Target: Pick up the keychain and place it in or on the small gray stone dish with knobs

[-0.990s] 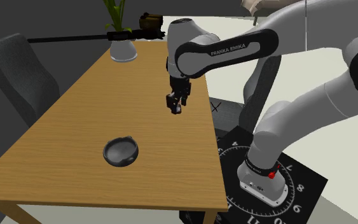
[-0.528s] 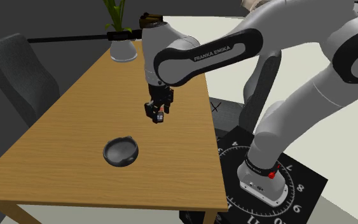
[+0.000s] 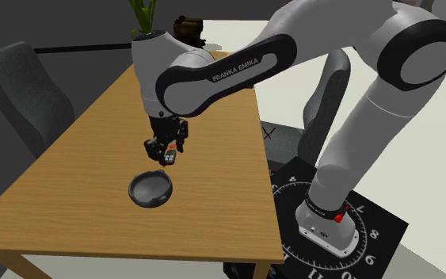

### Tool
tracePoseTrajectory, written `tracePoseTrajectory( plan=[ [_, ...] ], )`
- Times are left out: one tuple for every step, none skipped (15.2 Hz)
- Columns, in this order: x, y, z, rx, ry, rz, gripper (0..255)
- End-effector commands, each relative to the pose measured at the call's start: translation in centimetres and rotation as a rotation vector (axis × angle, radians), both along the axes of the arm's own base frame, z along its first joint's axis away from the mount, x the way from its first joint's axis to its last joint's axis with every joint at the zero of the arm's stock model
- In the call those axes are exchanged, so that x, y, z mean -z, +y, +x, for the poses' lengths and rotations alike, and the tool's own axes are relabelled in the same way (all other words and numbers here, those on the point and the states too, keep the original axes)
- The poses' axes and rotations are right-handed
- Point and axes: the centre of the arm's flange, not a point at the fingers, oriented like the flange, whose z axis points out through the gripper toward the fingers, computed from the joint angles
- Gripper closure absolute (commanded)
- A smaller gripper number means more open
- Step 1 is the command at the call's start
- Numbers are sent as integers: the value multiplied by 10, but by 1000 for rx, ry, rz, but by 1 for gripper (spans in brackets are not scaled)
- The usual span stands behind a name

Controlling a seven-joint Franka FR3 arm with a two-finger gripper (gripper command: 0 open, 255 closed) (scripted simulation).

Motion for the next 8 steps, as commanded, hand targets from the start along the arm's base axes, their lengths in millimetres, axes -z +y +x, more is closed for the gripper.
tracePoseTrajectory(
  plan=[
    [1, 29, 1, 2, 0, 2, 255],
    [1, 42, 2, 2, 0, 2, 255],
    [0, 55, 3, 2, 0, 2, 255],
    [0, 69, 4, 2, 0, 2, 255],
    [-1, 82, 5, 2, 0, 2, 255],
    [-2, 99, 6, 2, 0, 2, 255],
    [4, 99, 6, 2, 0, 2, 255],
    [9, 99, 6, 2, 0, 2, 255]
  ],
)
